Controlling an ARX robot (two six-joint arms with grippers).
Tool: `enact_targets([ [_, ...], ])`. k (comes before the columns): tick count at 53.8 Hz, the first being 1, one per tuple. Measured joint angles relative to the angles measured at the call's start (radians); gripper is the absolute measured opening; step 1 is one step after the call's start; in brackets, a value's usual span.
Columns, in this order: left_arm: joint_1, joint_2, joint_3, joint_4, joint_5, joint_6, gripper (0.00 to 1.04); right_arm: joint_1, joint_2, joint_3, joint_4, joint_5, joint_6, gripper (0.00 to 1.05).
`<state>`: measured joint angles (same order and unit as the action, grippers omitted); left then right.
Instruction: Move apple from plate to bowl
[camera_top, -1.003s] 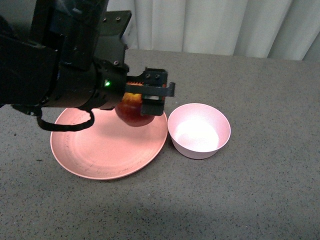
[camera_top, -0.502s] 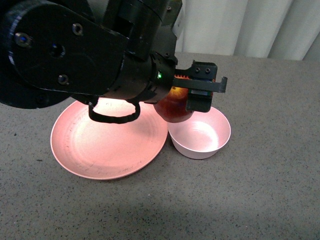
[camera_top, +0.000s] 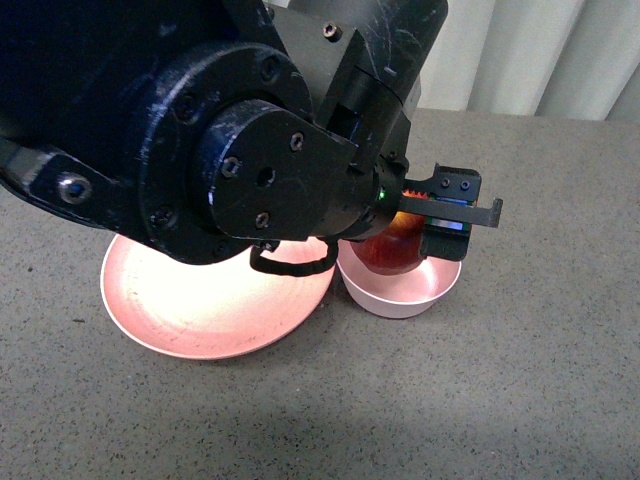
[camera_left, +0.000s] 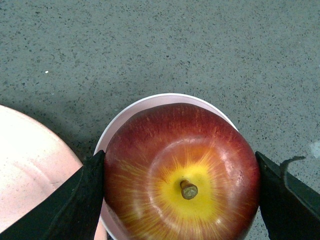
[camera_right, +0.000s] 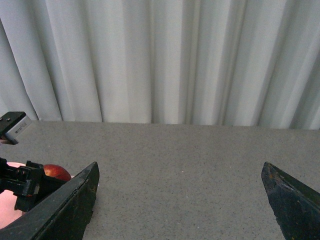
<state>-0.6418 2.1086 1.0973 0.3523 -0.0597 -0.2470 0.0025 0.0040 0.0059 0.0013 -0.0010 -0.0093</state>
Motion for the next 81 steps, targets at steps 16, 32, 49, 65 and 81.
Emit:
enact_targets([
  [16, -0.010, 0.043, 0.017, 0.000, 0.000, -0.002, 0.77, 0.000, 0.000, 0.000, 0.000, 0.000, 0.000, 0.95],
  [32, -0.013, 0.070, 0.023, 0.001, 0.004, -0.003, 0.77, 0.000, 0.000, 0.000, 0.000, 0.000, 0.000, 0.95],
  [49, -0.015, 0.068, 0.034, -0.016, 0.003, -0.006, 1.00, 0.000, 0.000, 0.000, 0.000, 0.000, 0.000, 0.95],
  [65, 0.016, -0.051, -0.048, 0.018, -0.044, -0.018, 0.98, 0.000, 0.000, 0.000, 0.000, 0.000, 0.000, 0.95],
  [81, 0.143, -0.171, -0.266, 0.114, -0.090, -0.024, 0.98, 0.000, 0.000, 0.000, 0.000, 0.000, 0.000, 0.95],
])
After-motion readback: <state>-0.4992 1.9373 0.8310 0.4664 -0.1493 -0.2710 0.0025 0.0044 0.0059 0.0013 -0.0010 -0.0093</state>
